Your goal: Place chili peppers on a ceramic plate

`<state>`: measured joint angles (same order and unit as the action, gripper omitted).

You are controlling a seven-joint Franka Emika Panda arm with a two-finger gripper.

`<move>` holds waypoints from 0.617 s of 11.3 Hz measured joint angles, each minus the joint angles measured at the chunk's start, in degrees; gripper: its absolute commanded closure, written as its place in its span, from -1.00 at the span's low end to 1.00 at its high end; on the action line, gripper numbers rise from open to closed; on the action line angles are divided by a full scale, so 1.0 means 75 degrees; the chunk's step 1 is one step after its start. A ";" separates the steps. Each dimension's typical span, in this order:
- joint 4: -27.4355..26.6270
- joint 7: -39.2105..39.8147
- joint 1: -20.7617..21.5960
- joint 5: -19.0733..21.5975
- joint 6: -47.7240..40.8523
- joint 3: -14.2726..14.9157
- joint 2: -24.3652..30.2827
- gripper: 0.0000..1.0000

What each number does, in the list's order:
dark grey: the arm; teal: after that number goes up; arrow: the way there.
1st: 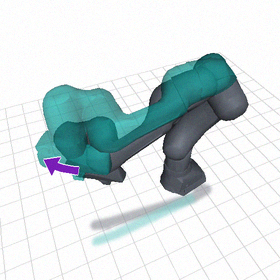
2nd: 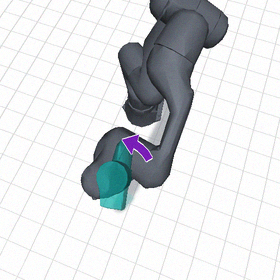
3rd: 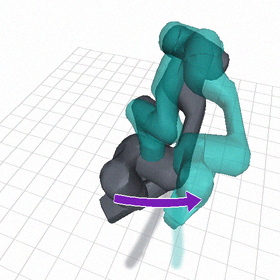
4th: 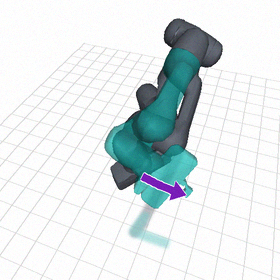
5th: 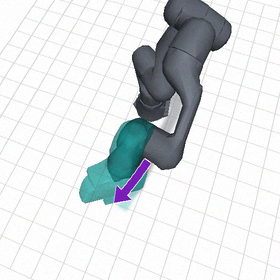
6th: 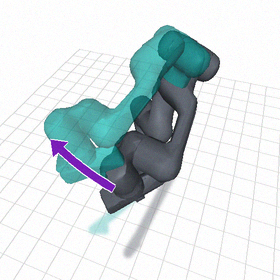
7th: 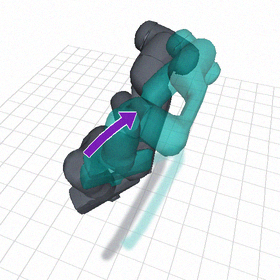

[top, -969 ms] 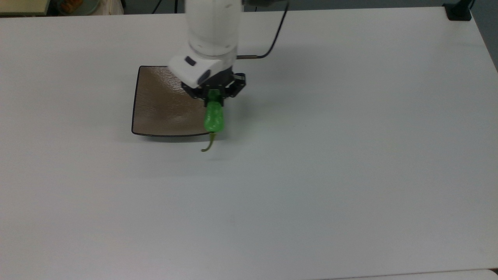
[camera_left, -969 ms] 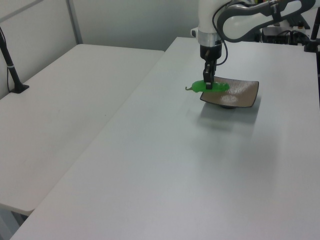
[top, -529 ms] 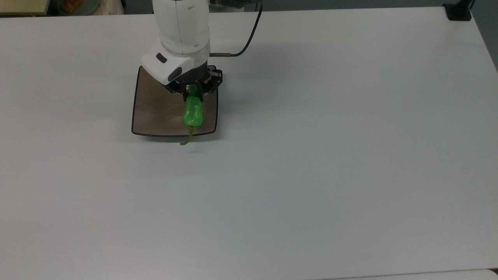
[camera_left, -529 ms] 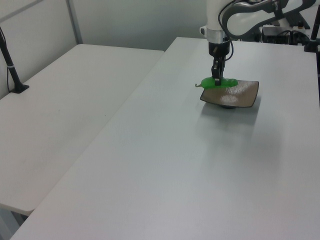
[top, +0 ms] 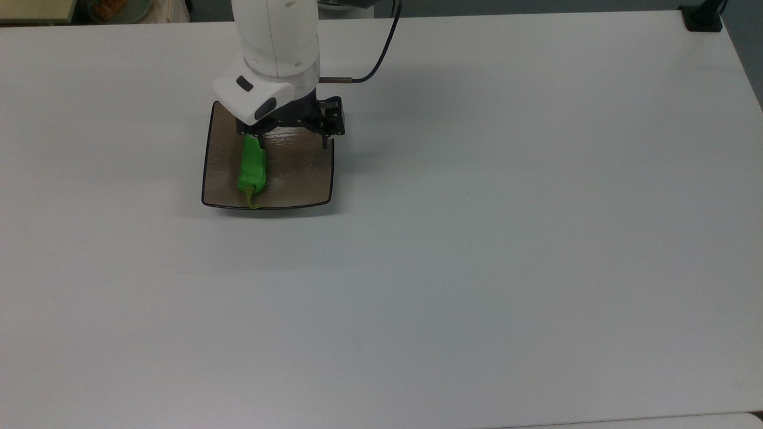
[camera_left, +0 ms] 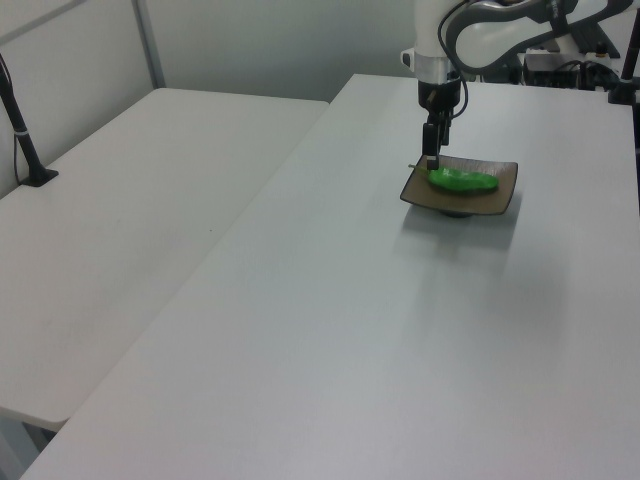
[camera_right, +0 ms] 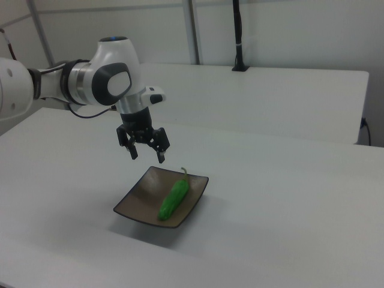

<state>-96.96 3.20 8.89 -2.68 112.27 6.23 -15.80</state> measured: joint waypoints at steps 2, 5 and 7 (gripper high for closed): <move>0.0004 -0.0008 -0.0054 0.0001 0.0000 0.0001 0.0237 -1.00; 0.0001 0.0006 -0.0433 0.0464 -0.0589 0.0011 0.0958 -1.00; -0.0061 0.0054 -0.0826 0.0972 -0.0791 -0.0045 0.1557 -1.00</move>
<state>-97.42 3.60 2.69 4.60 106.34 5.89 -4.12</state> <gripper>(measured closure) 0.000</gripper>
